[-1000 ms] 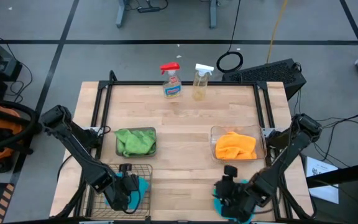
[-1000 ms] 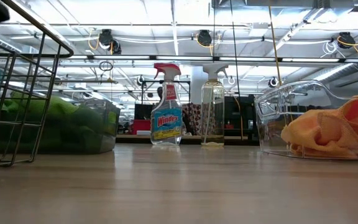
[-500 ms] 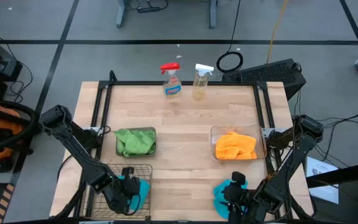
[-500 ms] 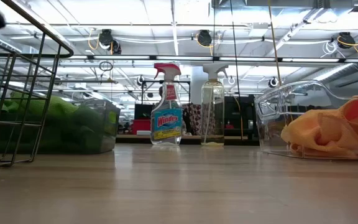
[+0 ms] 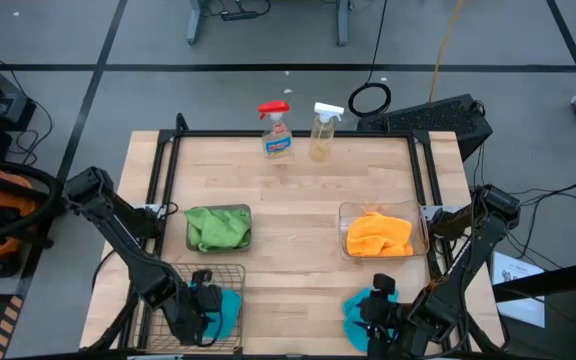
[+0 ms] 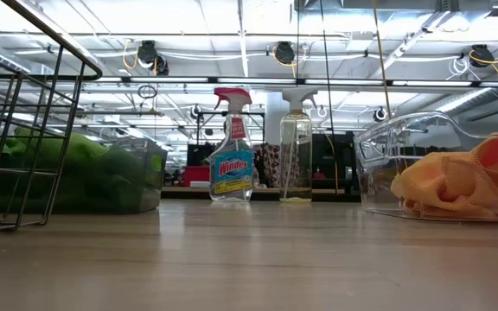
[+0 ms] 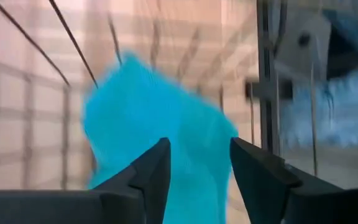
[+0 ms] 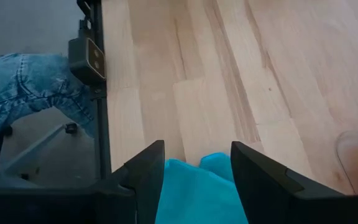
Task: Sort microfiber towel by color & place in baskets
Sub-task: Put the blue microfiber towel into the wire basket
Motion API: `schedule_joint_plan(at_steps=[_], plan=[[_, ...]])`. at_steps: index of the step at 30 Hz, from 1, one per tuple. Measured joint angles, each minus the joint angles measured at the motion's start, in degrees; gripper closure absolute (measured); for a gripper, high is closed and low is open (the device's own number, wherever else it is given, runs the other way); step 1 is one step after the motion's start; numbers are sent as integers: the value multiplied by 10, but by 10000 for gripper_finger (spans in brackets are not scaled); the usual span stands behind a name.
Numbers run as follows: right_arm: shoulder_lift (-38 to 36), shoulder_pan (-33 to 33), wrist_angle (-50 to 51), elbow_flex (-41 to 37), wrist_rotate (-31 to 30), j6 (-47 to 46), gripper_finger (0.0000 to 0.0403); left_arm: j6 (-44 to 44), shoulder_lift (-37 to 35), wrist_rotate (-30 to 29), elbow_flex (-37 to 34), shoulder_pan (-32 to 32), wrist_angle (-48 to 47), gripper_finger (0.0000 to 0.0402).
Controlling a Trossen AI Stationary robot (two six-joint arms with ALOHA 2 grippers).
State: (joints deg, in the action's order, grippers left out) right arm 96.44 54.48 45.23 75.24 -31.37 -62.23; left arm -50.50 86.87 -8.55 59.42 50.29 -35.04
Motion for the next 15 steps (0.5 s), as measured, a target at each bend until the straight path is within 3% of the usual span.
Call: schedule_joint_plan(at_steps=[5, 9, 15], plan=[[0, 2, 18, 0, 18, -48, 227, 35, 15, -103, -9, -4, 21, 255], [17, 11, 32, 0, 38, -77, 227, 44, 46, -98, -27, -14, 14, 278], [80, 21, 50, 0, 120, -111, 227, 38, 54, -73, -29, -15, 16, 303]])
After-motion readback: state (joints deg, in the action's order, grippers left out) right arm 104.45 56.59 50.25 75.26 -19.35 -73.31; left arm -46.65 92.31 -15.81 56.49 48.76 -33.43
